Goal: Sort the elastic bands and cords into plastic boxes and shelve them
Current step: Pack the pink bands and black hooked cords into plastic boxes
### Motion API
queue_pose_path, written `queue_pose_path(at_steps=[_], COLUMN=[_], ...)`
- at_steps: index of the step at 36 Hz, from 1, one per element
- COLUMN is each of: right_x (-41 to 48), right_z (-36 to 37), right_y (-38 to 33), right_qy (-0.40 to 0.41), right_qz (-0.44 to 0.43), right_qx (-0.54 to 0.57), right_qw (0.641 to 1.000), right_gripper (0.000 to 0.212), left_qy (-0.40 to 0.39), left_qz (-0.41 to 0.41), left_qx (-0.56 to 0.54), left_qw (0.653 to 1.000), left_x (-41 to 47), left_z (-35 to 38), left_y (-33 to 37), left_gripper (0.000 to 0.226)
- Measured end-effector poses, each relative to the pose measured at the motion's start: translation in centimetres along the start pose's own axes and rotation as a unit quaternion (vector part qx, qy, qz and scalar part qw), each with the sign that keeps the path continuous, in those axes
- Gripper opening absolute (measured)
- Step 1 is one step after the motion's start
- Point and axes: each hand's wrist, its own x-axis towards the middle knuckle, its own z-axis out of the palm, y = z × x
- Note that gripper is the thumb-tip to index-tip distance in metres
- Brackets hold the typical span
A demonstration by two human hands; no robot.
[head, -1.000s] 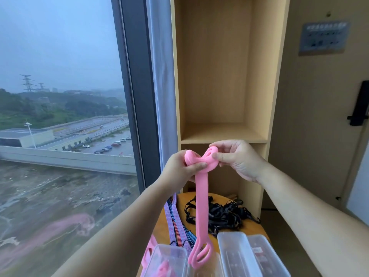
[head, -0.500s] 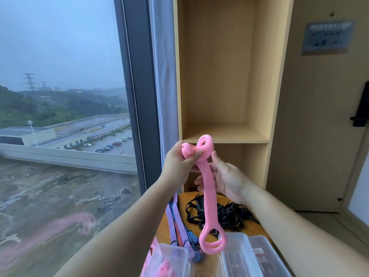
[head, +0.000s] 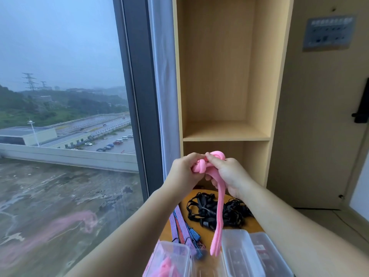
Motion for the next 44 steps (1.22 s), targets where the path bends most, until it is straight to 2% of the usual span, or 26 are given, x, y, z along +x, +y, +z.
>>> queue_pose_path(at_steps=[3,5,9,12,15,19,22,26,29,32,36,38,40,42,44], right_x=[0.1,0.2,0.1,0.3,0.2,0.0,0.0,-0.2,-0.3,-0.4,-0.3,-0.3,-0.3,-0.4,-0.6], right_z=[-0.1,-0.3,-0.5,-0.4,-0.5,-0.4,-0.4,-0.2,0.7,1.2,0.6,0.4,0.1,-0.1,0.0], right_y=[0.1,0.1,0.5,0.6,0.5,0.0,0.0,0.0,0.0,0.2,0.2,0.2,0.3,0.3,0.2], right_qy=[0.026,0.030,0.008,0.012,0.003,-0.022,-0.039,-0.057,-0.021,0.035,0.013,-0.002,-0.019,-0.045,-0.062], right_qz=[-0.027,-0.039,-0.071,-0.074,-0.047,-0.013,0.016,0.049,0.051,0.043,0.020,0.007,-0.003,-0.012,-0.020], right_qx=[0.003,-0.013,-0.057,-0.066,-0.049,-0.016,-0.009,0.002,0.023,0.075,0.130,0.145,0.136,0.104,0.084], right_qw=[0.999,0.999,0.996,0.995,0.998,1.000,0.999,0.997,0.998,0.996,0.991,0.989,0.991,0.993,0.994], right_gripper=[0.039,0.035,0.031,0.030,0.042,0.060,0.067,0.083,0.088,0.072,0.037,0.032,0.030,0.025,0.026], left_qy=[-0.071,-0.111,-0.101,-0.111,-0.074,0.003,0.052,0.089,0.097,0.093,0.029,0.001,-0.025,-0.054,-0.091], left_qz=[-0.068,-0.110,-0.177,-0.203,-0.183,-0.162,-0.163,-0.124,-0.088,-0.041,-0.047,-0.059,-0.098,-0.166,-0.195], left_qx=[-0.085,-0.137,-0.199,-0.166,-0.143,-0.171,-0.173,-0.089,-0.003,0.079,0.044,0.000,-0.090,-0.201,-0.253], left_qw=[0.992,0.978,0.959,0.959,0.970,0.972,0.970,0.984,0.991,0.992,0.997,0.998,0.991,0.964,0.943], left_x=[-0.4,-0.6,-0.1,0.2,0.2,0.0,0.1,-0.1,-0.4,-0.7,-1.3,-1.4,-1.2,-0.9,-0.7], left_z=[-0.3,-0.6,-1.0,-0.8,-0.3,0.2,0.3,0.3,0.7,0.8,0.4,0.1,-0.2,-0.6,-1.0], left_y=[0.4,0.9,1.0,0.9,0.7,0.6,0.5,0.5,0.7,0.5,0.0,0.0,0.3,0.7,1.0], left_gripper=[0.042,0.040,0.038,0.064,0.072,0.067,0.062,0.046,0.034,0.030,0.049,0.059,0.064,0.066,0.055])
